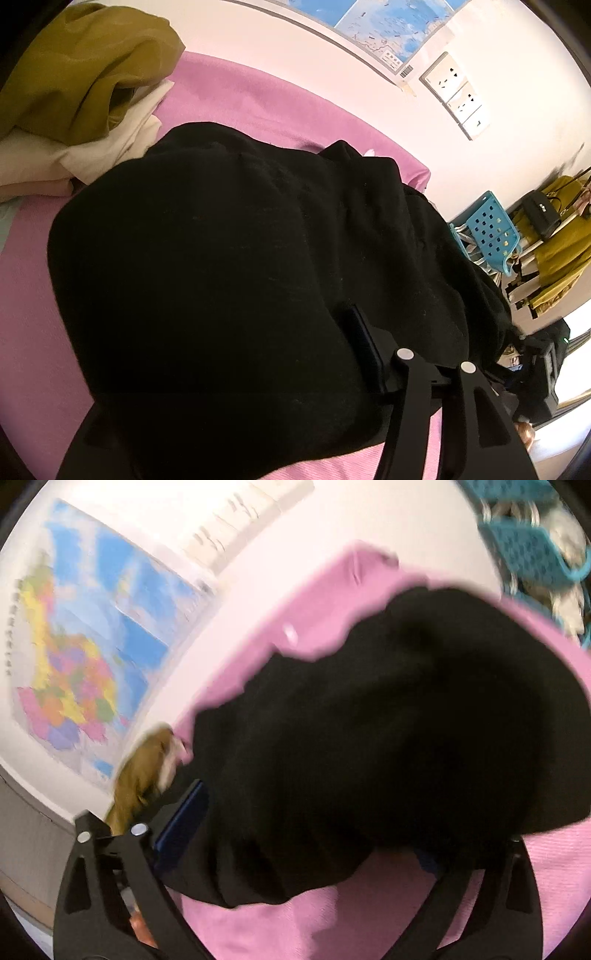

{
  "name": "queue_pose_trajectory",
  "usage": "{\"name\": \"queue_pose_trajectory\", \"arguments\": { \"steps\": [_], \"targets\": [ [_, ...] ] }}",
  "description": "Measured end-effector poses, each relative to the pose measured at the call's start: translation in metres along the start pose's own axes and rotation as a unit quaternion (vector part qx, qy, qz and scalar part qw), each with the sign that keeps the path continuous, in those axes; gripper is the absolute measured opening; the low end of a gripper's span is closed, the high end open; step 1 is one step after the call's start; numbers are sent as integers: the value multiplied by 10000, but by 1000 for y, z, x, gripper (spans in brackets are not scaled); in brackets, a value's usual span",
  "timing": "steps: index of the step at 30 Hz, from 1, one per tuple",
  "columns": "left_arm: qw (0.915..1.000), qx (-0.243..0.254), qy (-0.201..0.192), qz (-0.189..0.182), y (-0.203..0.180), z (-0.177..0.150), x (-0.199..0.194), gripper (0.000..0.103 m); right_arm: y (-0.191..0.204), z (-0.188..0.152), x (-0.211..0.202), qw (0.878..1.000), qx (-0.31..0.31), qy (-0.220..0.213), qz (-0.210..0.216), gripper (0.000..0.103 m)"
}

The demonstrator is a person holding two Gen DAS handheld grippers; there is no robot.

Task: Fold large clothes
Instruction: 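Grasp the folded black jacket bundle with the left tool while the right tool holds it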

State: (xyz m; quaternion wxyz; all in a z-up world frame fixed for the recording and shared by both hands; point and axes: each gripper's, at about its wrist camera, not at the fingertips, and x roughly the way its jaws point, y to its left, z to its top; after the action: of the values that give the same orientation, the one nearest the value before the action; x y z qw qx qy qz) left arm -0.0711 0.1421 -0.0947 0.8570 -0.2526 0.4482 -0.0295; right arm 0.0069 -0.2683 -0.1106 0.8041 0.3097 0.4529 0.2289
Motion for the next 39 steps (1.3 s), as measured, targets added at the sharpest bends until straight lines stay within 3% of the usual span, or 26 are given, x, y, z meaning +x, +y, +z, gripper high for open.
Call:
{"name": "queue_pose_trajectory", "arguments": {
  "steps": [9,12,16,20,25,29,32,35,39],
  "targets": [
    [9998,162,-12,97,-7,-1,7,69,-1,4,3,9994,84,-348,3,93],
    [9997,234,-21,117,-9,0,8,71,6,6,14,9989,-210,-324,-276,80],
    [9997,215,-27,76,-8,1,10,74,-4,12,21,9998,36,-206,-51,49],
    [9998,51,-128,105,-7,1,12,73,-7,12,21,9998,40,-179,71,47],
    [9996,-27,-157,225,-5,2,12,58,-6,15,23,9998,46,-70,185,49],
    [9998,-11,-159,153,-6,5,6,35,-2,15,19,9992,-38,10,403,28],
    [9994,281,-192,109,-12,9,-6,23,13,17,1,9976,-171,-93,665,25],
    [9990,366,-263,-10,-11,10,-25,23,30,11,-17,9946,-477,-110,916,26],
    [9996,285,39,23,3,9,-17,32,21,3,-5,9973,-537,217,453,41]
  ]
}}
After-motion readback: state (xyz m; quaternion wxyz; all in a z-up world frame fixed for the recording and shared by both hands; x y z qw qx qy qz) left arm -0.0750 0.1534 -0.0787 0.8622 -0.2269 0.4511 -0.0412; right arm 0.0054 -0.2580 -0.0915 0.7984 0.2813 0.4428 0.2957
